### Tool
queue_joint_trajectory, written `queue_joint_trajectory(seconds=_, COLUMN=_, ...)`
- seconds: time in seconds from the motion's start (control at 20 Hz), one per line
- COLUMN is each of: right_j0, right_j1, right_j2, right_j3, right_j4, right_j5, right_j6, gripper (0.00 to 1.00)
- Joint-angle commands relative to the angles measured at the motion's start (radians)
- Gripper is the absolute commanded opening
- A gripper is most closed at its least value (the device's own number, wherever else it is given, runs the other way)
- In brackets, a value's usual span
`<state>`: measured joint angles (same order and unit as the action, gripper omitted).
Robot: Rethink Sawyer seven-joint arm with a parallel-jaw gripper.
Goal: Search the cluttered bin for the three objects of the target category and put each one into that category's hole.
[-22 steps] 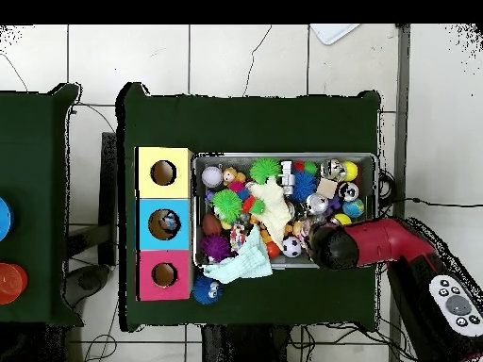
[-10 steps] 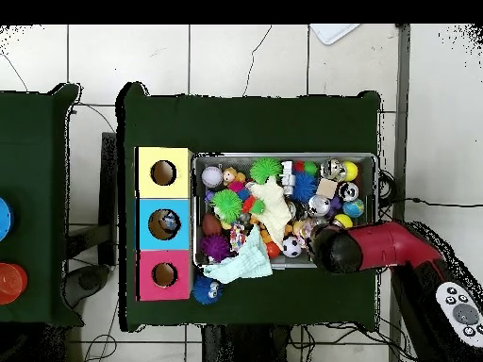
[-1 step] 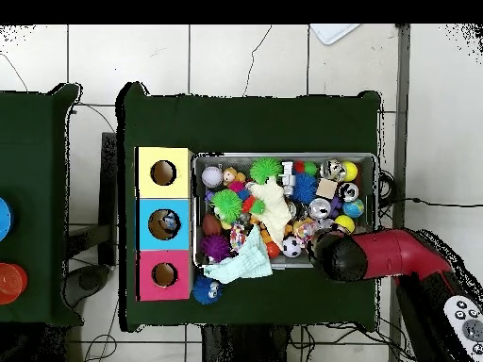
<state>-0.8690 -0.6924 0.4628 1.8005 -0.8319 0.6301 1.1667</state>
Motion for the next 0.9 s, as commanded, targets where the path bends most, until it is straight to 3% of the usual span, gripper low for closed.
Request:
queue_joint_trajectory(seconds=0.05, right_j0=0.025, right_j1=-0.017, right_j2=-0.025, right_j3=0.044, right_j4=0.039, right_j5=0.111, right_j6=0.018, gripper=0.00)
queue_joint_trajectory(seconds=0.35, right_j0=0.085, right_j1=-0.013, right_j2=-0.028, right_j3=0.020, right_j4=0.077, right_j5=0.142, right_j6=0.040, gripper=0.00)
queue_joint_trajectory(seconds=0.6, right_j0=0.109, right_j1=-0.039, right_j2=-0.038, right_j3=0.044, right_j4=0.114, right_j5=0.147, right_j6=0.051, gripper=0.00)
queue_joint_trajectory(seconds=0.7, right_j0=0.137, right_j1=-0.099, right_j2=-0.051, right_j3=0.093, right_j4=0.140, right_j5=0.141, right_j6=0.093, gripper=0.00)
queue_joint_trajectory(seconds=0.9, right_j0=0.265, right_j1=-0.255, right_j2=-0.108, right_j3=0.221, right_j4=0.248, right_j5=0.178, right_j6=0.245, gripper=0.00)
